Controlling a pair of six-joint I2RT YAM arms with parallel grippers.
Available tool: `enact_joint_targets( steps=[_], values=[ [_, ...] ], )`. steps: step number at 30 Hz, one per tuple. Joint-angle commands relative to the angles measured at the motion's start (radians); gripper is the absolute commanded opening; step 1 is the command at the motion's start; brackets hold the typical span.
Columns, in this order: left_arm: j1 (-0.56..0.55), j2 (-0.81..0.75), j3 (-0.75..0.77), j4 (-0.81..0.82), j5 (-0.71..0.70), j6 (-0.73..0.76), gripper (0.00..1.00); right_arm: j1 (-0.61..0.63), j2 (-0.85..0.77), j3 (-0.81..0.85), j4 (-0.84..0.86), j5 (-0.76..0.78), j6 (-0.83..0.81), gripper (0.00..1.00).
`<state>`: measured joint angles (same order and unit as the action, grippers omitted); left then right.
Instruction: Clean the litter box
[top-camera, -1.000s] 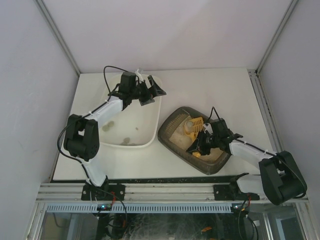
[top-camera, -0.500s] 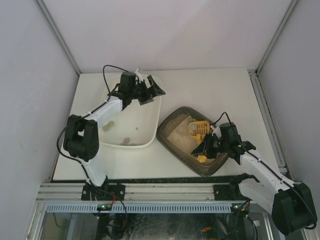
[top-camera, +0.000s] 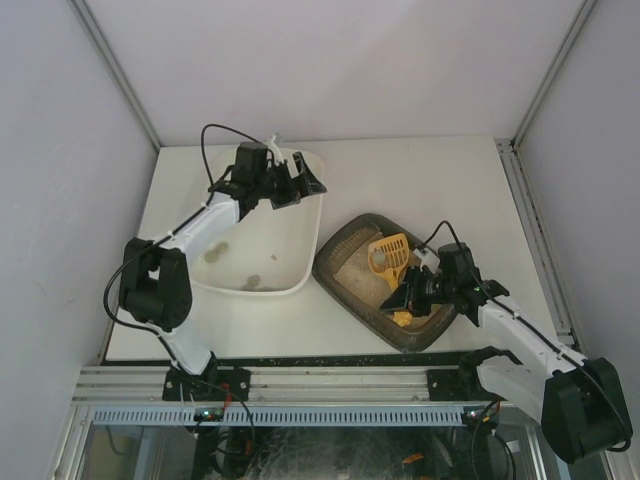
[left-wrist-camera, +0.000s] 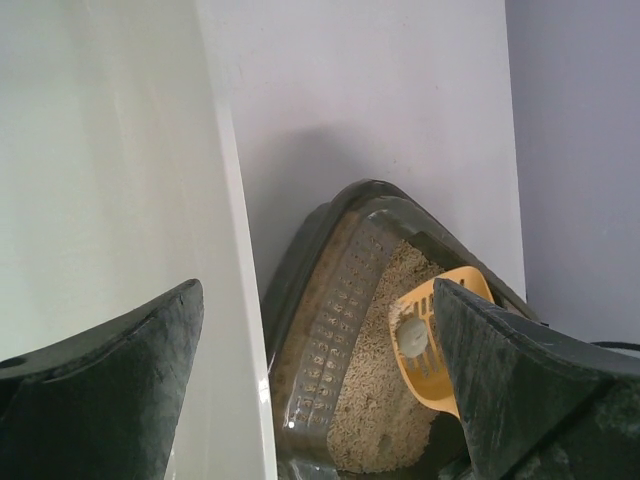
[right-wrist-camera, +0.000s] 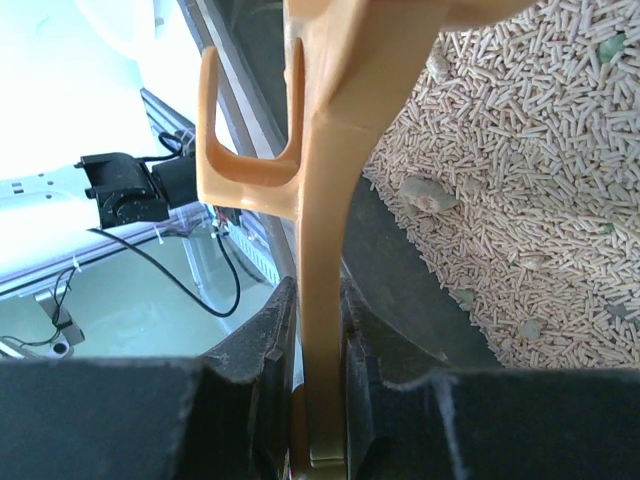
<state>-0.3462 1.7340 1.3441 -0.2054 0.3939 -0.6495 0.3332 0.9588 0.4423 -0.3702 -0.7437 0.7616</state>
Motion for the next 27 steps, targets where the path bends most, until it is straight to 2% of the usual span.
enact_joint_targets(
  steps=[1,10,19,21,24,27],
  values=[
    [0.004,-0.089,0.028,-0.007,-0.016,0.062,1.00,0.000,0.049,0.027,0.019,-0.082,-0.084,0.00],
    [0.006,-0.171,0.009,-0.076,-0.019,0.143,1.00,0.000,0.008,0.087,-0.014,-0.091,-0.111,0.00],
    [0.006,-0.419,-0.077,-0.183,-0.089,0.355,1.00,-0.002,-0.151,0.118,-0.045,-0.095,-0.053,0.00],
    [0.007,-0.459,-0.073,-0.242,-0.124,0.398,1.00,-0.001,-0.181,0.118,-0.054,-0.105,-0.038,0.00],
    [0.013,-0.505,-0.037,-0.363,-0.260,0.440,1.00,0.009,-0.251,0.107,-0.055,-0.112,-0.009,0.00],
    [0.014,-0.547,-0.022,-0.419,-0.359,0.521,1.00,0.021,-0.410,0.031,0.056,-0.117,0.102,0.00]
  ],
)
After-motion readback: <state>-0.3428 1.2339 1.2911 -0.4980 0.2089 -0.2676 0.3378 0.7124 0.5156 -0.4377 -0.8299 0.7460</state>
